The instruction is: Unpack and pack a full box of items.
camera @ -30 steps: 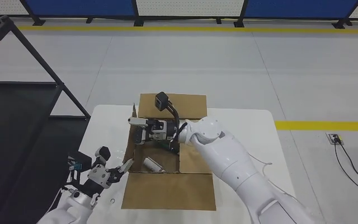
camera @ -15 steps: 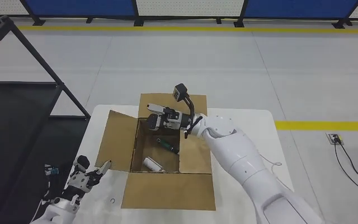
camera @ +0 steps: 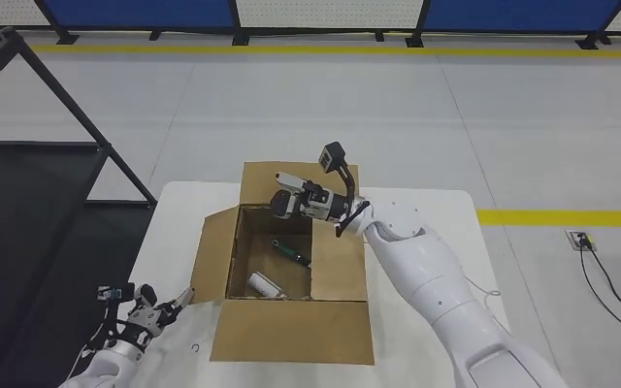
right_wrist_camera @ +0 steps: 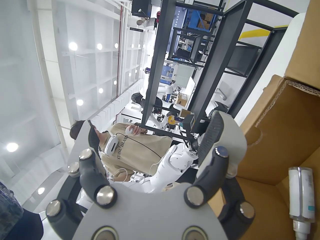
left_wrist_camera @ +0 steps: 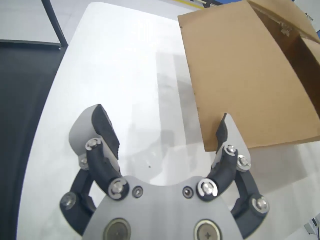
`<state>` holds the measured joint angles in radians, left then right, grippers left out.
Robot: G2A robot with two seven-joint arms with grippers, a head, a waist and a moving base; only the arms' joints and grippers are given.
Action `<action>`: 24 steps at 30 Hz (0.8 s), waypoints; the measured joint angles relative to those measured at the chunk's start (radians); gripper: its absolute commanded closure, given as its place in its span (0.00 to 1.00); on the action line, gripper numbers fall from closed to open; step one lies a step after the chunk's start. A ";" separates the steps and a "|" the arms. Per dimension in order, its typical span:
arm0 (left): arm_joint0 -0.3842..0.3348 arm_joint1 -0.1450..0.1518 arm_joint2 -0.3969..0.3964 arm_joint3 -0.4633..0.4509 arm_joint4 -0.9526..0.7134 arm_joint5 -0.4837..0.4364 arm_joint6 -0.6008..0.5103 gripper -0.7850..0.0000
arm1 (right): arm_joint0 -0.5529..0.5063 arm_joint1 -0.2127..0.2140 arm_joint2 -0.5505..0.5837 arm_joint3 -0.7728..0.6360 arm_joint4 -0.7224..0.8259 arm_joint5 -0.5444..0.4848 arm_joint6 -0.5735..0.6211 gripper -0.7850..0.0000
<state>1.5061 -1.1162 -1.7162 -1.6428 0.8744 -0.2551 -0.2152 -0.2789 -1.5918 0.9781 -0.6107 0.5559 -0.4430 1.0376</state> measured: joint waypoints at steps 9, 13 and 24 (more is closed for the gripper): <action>0.001 -0.001 0.000 -0.014 0.009 0.010 0.023 0.00 | -0.043 0.020 0.034 -0.067 -0.032 0.015 -0.009 0.00; 0.040 0.001 -0.055 -0.075 -0.011 0.020 0.059 0.00 | -0.062 0.031 0.054 -0.100 -0.046 0.014 -0.010 0.00; 0.130 0.002 -0.219 -0.329 -0.030 0.015 0.167 0.00 | -0.124 0.075 0.143 -0.204 -0.092 0.023 -0.020 0.00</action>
<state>1.6364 -1.1139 -1.9349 -1.9716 0.8442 -0.2403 -0.0479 -0.4028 -1.5170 1.1206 -0.8148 0.4634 -0.4198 1.0173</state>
